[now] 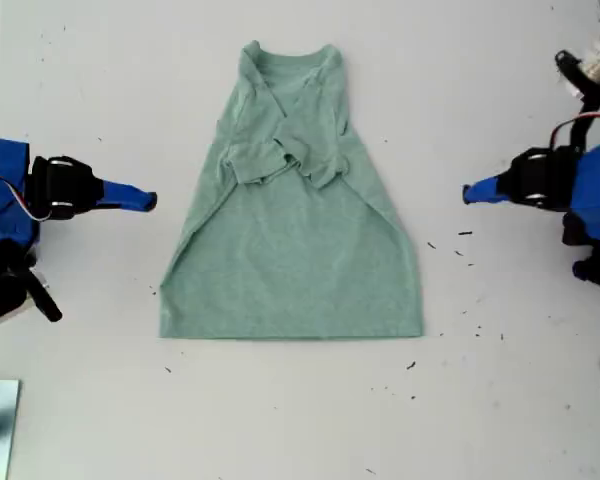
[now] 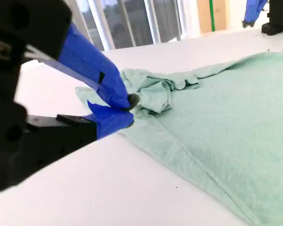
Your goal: Fold t shirt
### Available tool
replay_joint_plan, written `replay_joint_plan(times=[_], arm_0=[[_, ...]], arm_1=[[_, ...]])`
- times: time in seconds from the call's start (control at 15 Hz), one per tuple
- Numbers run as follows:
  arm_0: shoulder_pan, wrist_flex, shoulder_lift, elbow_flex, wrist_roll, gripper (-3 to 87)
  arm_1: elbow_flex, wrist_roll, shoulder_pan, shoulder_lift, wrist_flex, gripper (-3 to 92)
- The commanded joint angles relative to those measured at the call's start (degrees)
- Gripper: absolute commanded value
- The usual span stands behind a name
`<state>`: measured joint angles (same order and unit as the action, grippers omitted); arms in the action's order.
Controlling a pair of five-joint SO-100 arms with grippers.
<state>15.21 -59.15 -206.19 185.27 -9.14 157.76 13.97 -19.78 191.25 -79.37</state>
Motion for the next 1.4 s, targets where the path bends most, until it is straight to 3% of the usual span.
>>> replay_joint_plan(times=[0.0,0.2,0.27,0.33,0.67,0.8,1.2,1.27,1.33], arm_0=[[-0.35,0.0,-0.35,0.44,0.88,-0.1],[-1.14,0.0,-0.35,0.44,0.88,-0.1],[-1.41,0.0,-0.35,0.44,0.97,-0.1],[-1.58,0.0,-0.35,0.44,0.97,-0.1],[-2.37,0.0,-0.35,0.44,0.88,-0.1],[-2.46,0.0,-0.35,0.53,0.88,-0.1],[-3.34,0.18,-0.35,0.53,0.88,-0.1],[-3.52,0.18,-0.35,0.53,0.88,-0.1],[-3.69,0.18,-0.35,0.53,0.88,-0.1]], arm_1=[[-29.62,2.29,7.56,-30.76,-4.39,1.9],[-57.13,0.62,17.75,-54.76,-18.11,4.5],[-60.82,0.0,20.3,-57.83,-19.78,22.2],[-62.93,0.53,22.41,-60.38,-20.3,34.0],[-55.2,-5.27,24.87,-66.18,-17.84,30.7],[-48.34,-5.98,25.93,-68.29,-9.4,36.7],[-35.07,-12.22,29.09,-82.09,16.79,34.9],[-35.16,-12.39,29.36,-87.28,20.92,28.5],[-34.89,-12.13,29.36,-91.93,24.08,15.8]])
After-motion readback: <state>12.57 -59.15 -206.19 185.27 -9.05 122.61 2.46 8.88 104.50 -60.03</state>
